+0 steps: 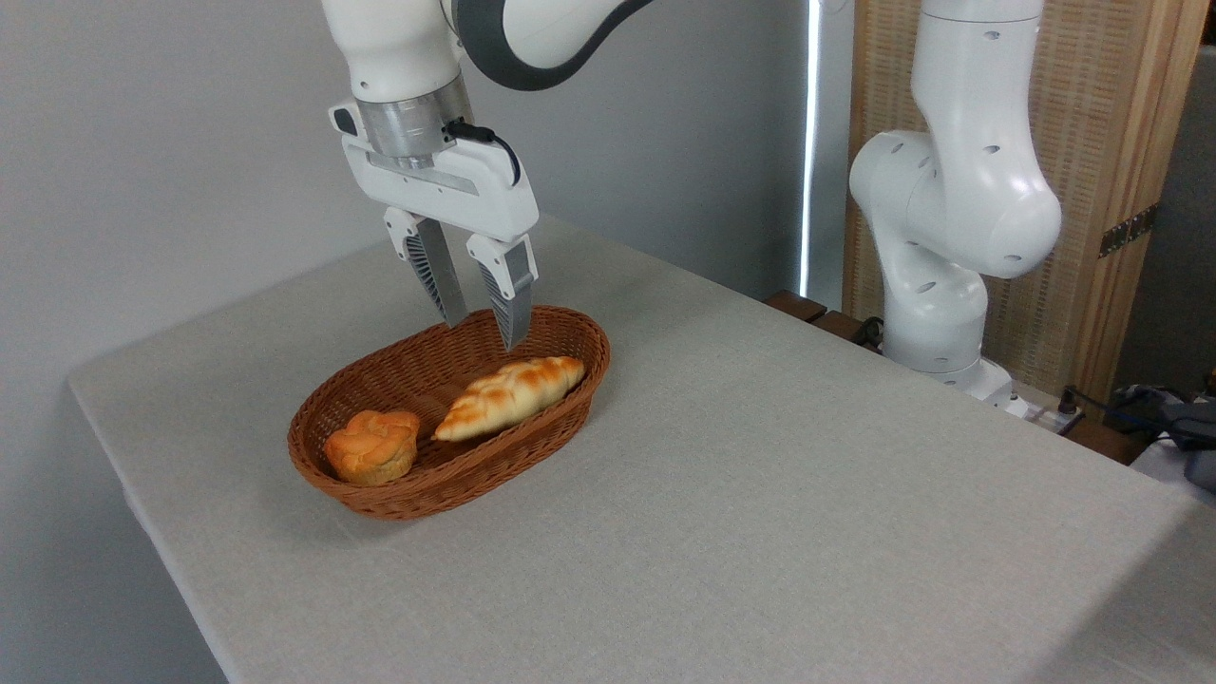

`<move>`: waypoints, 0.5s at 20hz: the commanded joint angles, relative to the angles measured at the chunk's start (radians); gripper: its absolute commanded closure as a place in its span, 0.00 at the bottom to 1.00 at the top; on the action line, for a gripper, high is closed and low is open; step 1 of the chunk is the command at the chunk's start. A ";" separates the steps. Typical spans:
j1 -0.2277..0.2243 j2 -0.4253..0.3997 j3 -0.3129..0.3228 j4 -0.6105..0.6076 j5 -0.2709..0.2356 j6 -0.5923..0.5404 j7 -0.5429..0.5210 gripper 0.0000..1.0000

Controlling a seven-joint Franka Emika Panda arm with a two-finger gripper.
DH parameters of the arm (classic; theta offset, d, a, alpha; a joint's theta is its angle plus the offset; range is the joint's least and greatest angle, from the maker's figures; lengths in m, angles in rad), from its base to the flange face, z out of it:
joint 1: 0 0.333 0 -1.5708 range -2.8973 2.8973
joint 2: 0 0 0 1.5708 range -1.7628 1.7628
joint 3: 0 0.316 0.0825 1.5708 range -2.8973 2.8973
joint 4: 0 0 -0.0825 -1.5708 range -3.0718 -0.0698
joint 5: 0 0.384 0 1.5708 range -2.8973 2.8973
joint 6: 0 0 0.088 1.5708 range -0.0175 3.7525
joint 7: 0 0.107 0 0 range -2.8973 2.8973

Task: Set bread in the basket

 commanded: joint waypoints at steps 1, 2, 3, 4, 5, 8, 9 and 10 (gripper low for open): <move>-0.007 -0.006 0.004 0.002 0.012 -0.008 0.013 0.00; -0.007 -0.006 0.004 0.002 0.012 -0.008 0.013 0.00; -0.007 -0.009 0.004 0.004 0.012 -0.008 0.015 0.00; -0.005 -0.012 0.006 0.007 0.013 -0.008 0.018 0.00; -0.005 -0.016 0.008 0.010 0.015 -0.008 0.026 0.00; 0.010 -0.022 0.009 0.016 0.035 -0.010 0.102 0.00; 0.027 -0.029 0.009 0.019 0.035 -0.010 0.142 0.00; 0.053 -0.034 0.008 0.024 0.033 -0.010 0.188 0.00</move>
